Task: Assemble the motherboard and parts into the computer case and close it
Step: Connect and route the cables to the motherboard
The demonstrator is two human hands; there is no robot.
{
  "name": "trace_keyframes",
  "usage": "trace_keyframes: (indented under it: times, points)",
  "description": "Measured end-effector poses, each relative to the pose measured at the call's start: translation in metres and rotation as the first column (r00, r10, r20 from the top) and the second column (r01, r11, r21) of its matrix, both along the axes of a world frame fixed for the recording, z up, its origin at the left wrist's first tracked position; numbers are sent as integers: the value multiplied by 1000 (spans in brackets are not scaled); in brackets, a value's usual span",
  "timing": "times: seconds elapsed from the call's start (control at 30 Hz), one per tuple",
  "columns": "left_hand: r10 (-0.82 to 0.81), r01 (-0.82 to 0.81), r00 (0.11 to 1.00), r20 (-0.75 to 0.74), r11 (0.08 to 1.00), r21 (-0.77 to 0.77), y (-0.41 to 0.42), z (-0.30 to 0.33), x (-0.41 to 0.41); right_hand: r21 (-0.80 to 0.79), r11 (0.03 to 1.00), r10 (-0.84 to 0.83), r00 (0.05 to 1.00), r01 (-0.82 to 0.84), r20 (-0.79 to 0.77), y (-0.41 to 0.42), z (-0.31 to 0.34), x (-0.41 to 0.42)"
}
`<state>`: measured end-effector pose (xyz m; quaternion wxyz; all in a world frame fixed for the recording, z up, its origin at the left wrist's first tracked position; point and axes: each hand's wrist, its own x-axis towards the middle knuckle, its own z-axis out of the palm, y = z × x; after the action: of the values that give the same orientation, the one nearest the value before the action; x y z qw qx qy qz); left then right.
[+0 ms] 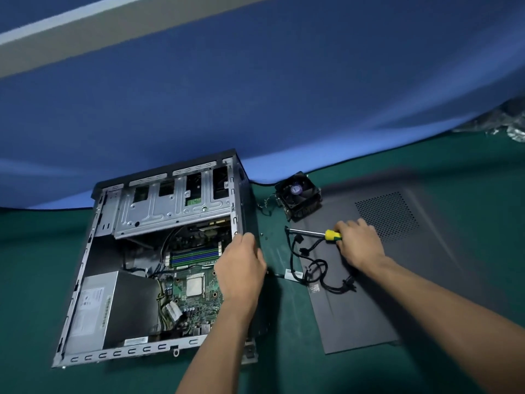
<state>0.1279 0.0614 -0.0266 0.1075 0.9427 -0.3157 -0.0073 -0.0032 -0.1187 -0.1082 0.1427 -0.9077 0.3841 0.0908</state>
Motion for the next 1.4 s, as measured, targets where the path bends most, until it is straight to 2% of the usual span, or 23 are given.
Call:
trace_keyframes:
  times: [0.1,0.27,0.33,0.43,0.47,0.6,0.7,0.8,0.9,1.03,1.27,1.4]
  points:
    - [5,-5,1000,1,1000,-23,-1,-1,0,-22,999,37,999,-37,-2,3,-3,-1]
    - [-5,5,1000,5,999,-52,-2,2,-2,-94,981,181,971,-168,158,16,1,7]
    - [-5,5,1000,12,998,-56,-2,2,-2,21,968,241,955,-248,173,24,1,14]
    - [22,-21,1000,10,999,-38,-1,0,-2,334,905,263,963,-264,50,37,1,26]
    - [29,-29,1000,8,999,-35,-1,-1,-1,390,886,270,963,-252,8,40,1,29]
    - [50,-50,999,2,998,-28,-1,-4,0,376,898,281,955,-228,-91,54,2,37]
    - [50,-49,999,7,998,-35,-1,-4,0,373,912,224,969,-170,-106,63,-2,36]
    - [50,-49,998,28,998,-47,-2,-3,0,435,897,115,992,-80,-54,62,-3,32]
    - [53,-52,998,16,998,-46,-1,-3,-1,562,826,-90,994,43,56,54,1,31]
    - [42,-41,999,22,998,-41,-1,-1,-2,656,750,-278,942,91,188,44,13,29]
    - [-35,41,997,71,996,-84,4,2,-7,866,496,-569,777,64,269,44,51,30]
    - [-251,255,965,74,966,-50,3,7,-11,957,286,-659,715,-45,231,41,81,37]
